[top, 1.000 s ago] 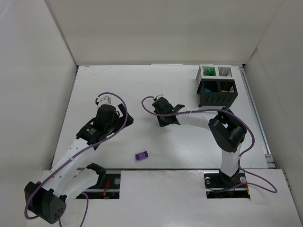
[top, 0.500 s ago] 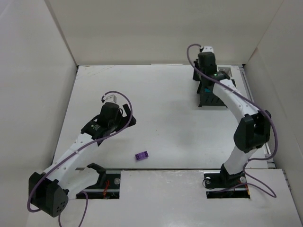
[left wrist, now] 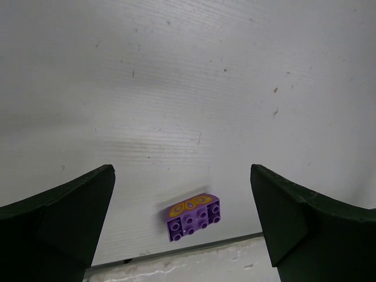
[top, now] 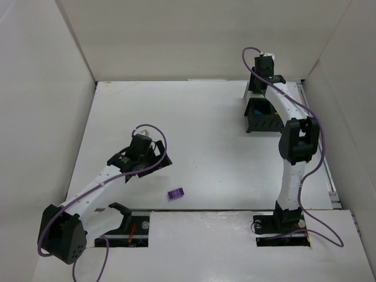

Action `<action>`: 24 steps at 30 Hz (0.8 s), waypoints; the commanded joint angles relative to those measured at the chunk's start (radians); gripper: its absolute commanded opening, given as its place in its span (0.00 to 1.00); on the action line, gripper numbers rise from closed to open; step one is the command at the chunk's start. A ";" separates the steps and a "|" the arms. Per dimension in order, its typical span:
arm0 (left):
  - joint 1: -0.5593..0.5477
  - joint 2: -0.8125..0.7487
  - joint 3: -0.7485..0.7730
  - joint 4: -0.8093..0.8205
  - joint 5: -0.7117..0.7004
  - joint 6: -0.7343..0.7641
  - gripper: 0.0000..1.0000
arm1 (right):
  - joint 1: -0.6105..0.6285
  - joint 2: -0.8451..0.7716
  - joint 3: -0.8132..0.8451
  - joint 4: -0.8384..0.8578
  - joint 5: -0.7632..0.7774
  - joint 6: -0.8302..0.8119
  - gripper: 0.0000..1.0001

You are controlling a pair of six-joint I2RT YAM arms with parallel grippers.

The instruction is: Sort the legos into containers by color

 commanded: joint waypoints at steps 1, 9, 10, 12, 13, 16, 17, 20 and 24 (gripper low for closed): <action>-0.008 0.009 -0.018 -0.016 0.042 -0.053 1.00 | -0.007 -0.030 0.075 -0.026 0.025 -0.008 0.50; -0.103 -0.026 -0.050 -0.007 0.022 -0.102 1.00 | -0.016 -0.155 -0.031 0.015 -0.019 -0.017 0.62; -0.112 -0.026 -0.064 -0.007 0.038 -0.102 1.00 | -0.016 -0.168 -0.043 0.015 -0.046 -0.017 0.62; -0.132 -0.045 -0.076 -0.007 0.038 -0.116 1.00 | -0.016 -0.213 -0.098 0.015 -0.074 -0.017 0.62; -0.155 -0.045 -0.077 -0.018 0.047 -0.127 1.00 | -0.016 -0.228 -0.121 0.024 -0.096 -0.017 0.62; -0.210 -0.068 -0.106 -0.018 0.076 -0.167 1.00 | -0.016 -0.285 -0.212 0.046 -0.180 -0.017 0.62; -0.229 -0.068 -0.119 -0.018 0.087 -0.185 0.98 | -0.016 -0.299 -0.232 0.057 -0.204 -0.017 0.62; -0.307 -0.068 -0.110 -0.083 0.047 -0.222 0.96 | -0.005 -0.342 -0.305 0.067 -0.220 -0.017 0.61; -0.401 -0.030 -0.090 -0.148 -0.028 -0.289 0.91 | 0.006 -0.385 -0.364 0.086 -0.229 -0.017 0.61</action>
